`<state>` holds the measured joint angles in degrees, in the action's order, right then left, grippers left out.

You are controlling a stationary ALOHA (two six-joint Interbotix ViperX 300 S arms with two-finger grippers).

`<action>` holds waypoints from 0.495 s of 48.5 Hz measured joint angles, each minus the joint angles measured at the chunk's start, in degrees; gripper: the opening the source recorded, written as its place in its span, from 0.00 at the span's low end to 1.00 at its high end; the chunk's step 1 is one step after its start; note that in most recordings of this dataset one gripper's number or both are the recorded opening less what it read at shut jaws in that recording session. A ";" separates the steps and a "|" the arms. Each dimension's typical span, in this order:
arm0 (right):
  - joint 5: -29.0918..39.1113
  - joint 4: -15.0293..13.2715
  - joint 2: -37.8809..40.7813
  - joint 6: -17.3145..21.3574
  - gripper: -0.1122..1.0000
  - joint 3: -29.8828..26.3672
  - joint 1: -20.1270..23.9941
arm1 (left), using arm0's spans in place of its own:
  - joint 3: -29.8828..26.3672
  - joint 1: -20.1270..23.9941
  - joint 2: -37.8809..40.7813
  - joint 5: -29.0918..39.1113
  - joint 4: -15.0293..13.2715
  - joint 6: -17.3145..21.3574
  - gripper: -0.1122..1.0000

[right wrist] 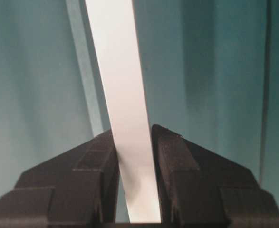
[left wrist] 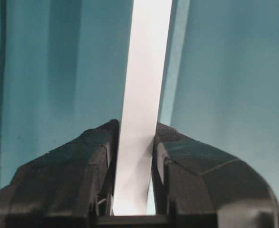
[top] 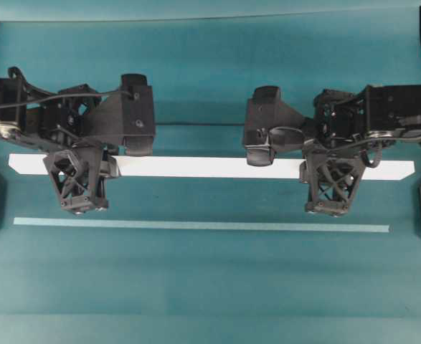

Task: Lift a wooden board with both hands.
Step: 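Bring the held board forward and down toward the table with both grippers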

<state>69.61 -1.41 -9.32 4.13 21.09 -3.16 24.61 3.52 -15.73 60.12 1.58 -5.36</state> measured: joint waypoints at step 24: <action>-8.53 -0.09 4.22 0.00 0.29 5.54 0.62 | 6.94 -0.09 3.69 -10.28 0.00 -0.26 0.26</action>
<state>61.08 -1.49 -5.10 4.13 26.63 -2.55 31.55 3.43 -12.04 49.83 1.58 -5.63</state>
